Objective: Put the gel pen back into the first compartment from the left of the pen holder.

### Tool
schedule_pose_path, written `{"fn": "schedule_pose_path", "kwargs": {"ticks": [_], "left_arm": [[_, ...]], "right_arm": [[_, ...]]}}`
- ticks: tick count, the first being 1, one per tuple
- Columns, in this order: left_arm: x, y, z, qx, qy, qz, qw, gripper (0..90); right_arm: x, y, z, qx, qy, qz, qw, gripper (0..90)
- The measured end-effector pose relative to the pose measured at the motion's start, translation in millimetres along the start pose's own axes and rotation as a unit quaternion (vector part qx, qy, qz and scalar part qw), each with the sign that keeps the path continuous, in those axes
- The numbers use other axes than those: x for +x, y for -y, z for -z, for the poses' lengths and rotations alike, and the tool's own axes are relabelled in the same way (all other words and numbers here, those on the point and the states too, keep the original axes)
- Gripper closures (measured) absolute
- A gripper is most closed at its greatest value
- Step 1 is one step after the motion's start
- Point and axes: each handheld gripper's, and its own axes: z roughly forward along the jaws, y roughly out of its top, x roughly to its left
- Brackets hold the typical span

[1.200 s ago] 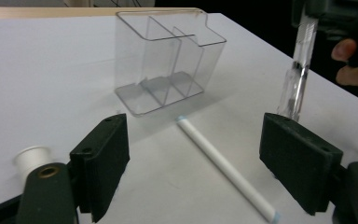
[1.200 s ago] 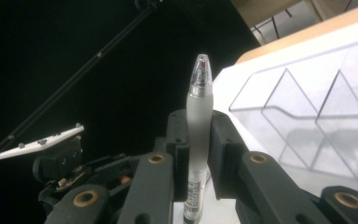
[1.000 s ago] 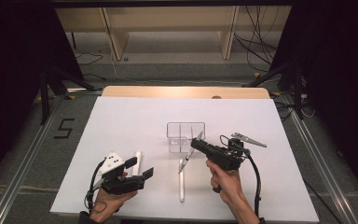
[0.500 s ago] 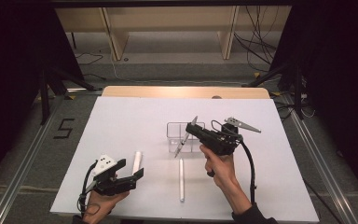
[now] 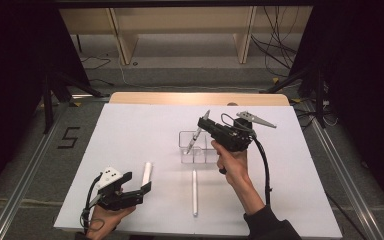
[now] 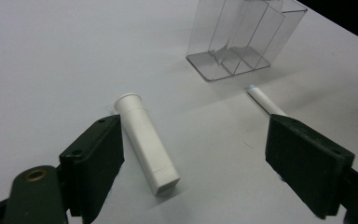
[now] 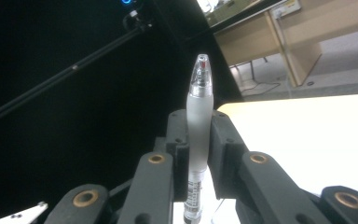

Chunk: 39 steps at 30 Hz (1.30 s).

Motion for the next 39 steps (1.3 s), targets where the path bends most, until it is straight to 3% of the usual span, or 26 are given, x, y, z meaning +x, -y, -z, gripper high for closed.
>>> {"fn": "schedule_pose_path", "kwargs": {"ticks": [5,15,32,39], "left_arm": [[2.8,0.6,0.0,0.002,-0.005,0.004,1.0,18.7],[2.0,1.9,-2.6,0.009,-0.008,0.001,0.9999,17.9],[2.3,3.2,-5.1,0.018,-0.018,0.0,0.9997,16.6],[3.7,3.5,-6.0,0.027,-0.025,0.001,0.9993,16.3]], "right_arm": [[-2.8,-4.7,-5.9,-0.004,0.009,0.002,1.0,80.2],[-1.9,-13.2,-23.6,-0.007,0.03,0.029,0.9991,80.2],[-5.0,-5.1,-47.4,0.019,0.068,0.064,0.9954,80.1],[-7.5,-1.5,-52.6,0.026,0.075,0.063,0.9949,80.0]]}}
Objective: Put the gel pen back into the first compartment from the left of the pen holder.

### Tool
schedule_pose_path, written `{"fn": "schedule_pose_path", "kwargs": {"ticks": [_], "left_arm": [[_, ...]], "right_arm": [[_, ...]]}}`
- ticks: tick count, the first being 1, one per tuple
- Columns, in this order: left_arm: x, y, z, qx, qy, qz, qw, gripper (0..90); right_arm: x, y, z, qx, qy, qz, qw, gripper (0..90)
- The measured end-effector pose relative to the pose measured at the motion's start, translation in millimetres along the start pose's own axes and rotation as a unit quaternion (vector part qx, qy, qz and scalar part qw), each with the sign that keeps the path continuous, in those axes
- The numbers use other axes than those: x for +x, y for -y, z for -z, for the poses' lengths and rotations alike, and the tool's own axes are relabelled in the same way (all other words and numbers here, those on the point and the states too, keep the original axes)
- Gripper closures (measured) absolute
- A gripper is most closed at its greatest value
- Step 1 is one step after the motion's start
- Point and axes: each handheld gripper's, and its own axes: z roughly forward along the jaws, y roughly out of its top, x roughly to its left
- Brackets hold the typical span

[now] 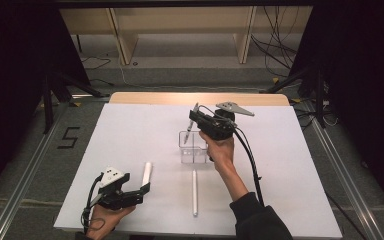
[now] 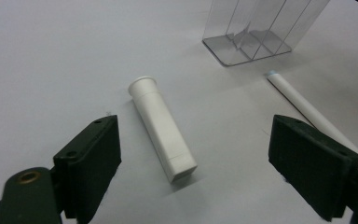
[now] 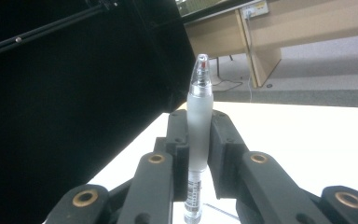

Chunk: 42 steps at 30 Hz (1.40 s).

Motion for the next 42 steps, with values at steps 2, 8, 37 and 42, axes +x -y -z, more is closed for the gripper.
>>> {"fn": "schedule_pose_path", "kwargs": {"ticks": [2,8,37,42], "left_arm": [[-0.4,0.1,-0.5,0.0,0.0,0.002,1.0,16.2],[-0.1,0.1,-0.8,0.007,-0.001,-0.001,1.0,16.2],[-1.4,0.5,-1.6,0.008,-0.002,-0.003,1.0,16.2],[-1.4,0.4,-1.3,0.009,-0.002,-0.004,0.9999,16.2]], "right_arm": [[0.2,1.1,-1.1,0.003,0.002,0.003,1.0,80.1],[0.1,3.7,-3.9,0.013,0.006,0.01,0.9999,80.0],[-3.9,16.4,-5.0,0.045,0.015,0.019,0.9987,55.2],[-2.7,11.0,8.5,0.034,0.039,0.029,0.9982,40.6]]}}
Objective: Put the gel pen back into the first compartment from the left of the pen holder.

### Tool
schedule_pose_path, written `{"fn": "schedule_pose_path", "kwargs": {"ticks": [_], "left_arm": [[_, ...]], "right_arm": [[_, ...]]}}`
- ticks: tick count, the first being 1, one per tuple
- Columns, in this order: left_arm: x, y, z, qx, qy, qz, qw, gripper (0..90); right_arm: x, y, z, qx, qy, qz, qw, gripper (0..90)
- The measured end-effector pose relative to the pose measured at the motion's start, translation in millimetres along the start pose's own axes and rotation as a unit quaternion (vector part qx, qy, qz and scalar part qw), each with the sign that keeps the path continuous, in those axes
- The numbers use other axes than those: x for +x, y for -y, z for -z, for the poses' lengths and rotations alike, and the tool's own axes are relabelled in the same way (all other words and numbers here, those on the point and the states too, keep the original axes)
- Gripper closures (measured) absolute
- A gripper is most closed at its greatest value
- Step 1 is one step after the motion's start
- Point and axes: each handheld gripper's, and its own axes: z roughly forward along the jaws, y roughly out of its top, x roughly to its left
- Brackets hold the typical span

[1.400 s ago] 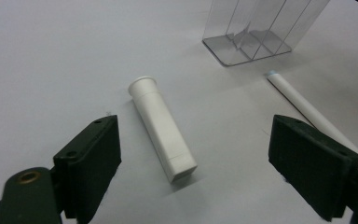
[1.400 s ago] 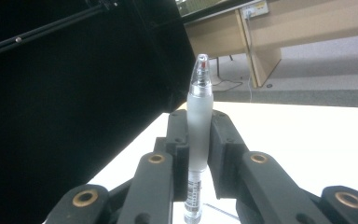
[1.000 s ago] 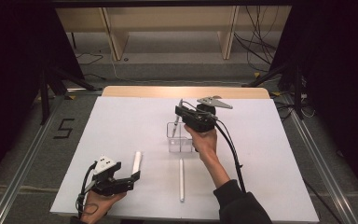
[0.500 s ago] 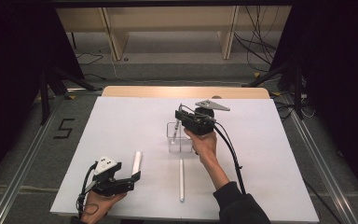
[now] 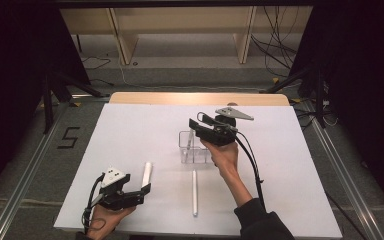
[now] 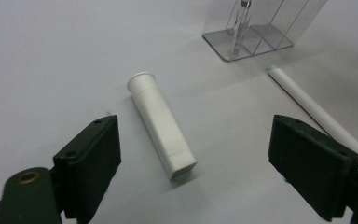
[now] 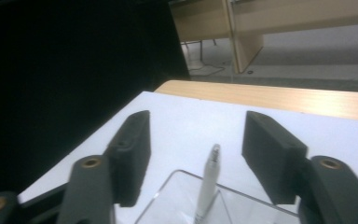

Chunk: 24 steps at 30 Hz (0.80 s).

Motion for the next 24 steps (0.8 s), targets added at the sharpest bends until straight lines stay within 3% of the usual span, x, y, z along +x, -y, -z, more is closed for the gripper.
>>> {"fn": "schedule_pose_path", "kwargs": {"ticks": [3,11,24], "left_arm": [[-0.2,-0.1,0.1,-0.002,0.002,0.001,1.0,16.2],[-0.9,-0.1,-0.3,-0.002,0.0,0.001,1.0,16.2],[-0.3,-0.2,-0.1,-0.002,-0.001,0.001,1.0,16.1]], "right_arm": [[0.0,1.2,11.2,0.009,0.01,0.012,0.9998,33.7],[-1.1,10.2,34.7,0.011,0.022,0.038,0.999,31.0],[1.0,26.1,59.1,0.02,0.033,0.046,0.9982,29.5]]}}
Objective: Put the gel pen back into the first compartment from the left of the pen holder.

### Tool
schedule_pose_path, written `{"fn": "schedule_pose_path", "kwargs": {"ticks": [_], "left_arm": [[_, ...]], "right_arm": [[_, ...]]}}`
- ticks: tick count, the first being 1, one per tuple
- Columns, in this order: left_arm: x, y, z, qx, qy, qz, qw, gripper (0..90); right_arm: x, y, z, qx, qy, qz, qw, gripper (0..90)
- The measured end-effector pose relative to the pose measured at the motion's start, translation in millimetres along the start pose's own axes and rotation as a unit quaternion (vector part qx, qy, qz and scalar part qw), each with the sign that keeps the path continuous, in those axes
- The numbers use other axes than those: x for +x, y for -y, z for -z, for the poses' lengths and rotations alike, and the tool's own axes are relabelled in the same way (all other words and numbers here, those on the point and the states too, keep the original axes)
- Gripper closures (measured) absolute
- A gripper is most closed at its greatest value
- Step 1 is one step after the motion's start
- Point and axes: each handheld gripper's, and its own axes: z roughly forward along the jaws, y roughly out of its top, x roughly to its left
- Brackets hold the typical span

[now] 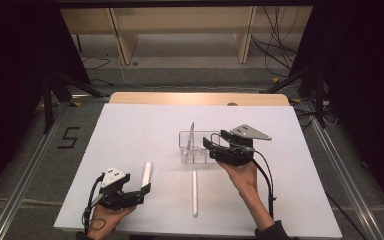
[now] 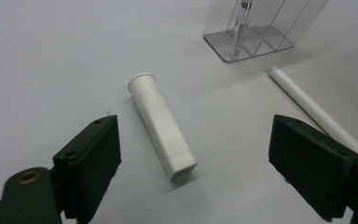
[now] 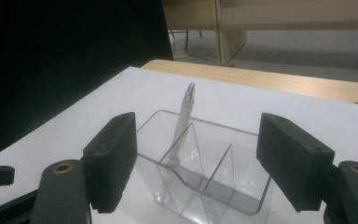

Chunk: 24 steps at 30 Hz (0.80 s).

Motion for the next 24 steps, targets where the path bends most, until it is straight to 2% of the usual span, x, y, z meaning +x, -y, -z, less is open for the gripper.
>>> {"fn": "schedule_pose_path", "kwargs": {"ticks": [7,13,24], "left_arm": [[0.0,0.0,0.1,0.0,0.0,0.0,1.0,16.2],[-0.5,-0.2,0.4,0.0,-0.001,0.001,1.0,16.2],[-6.7,-1.1,-0.1,0.007,-0.002,0.001,1.0,16.1]], "right_arm": [[5.7,11.7,4.0,0.015,0.0,0.004,0.9999,28.5],[7.4,18.7,8.6,0.018,-0.004,0.0,0.9998,28.2],[-2.7,36.8,26.9,0.018,0.005,-0.003,0.9998,27.3]]}}
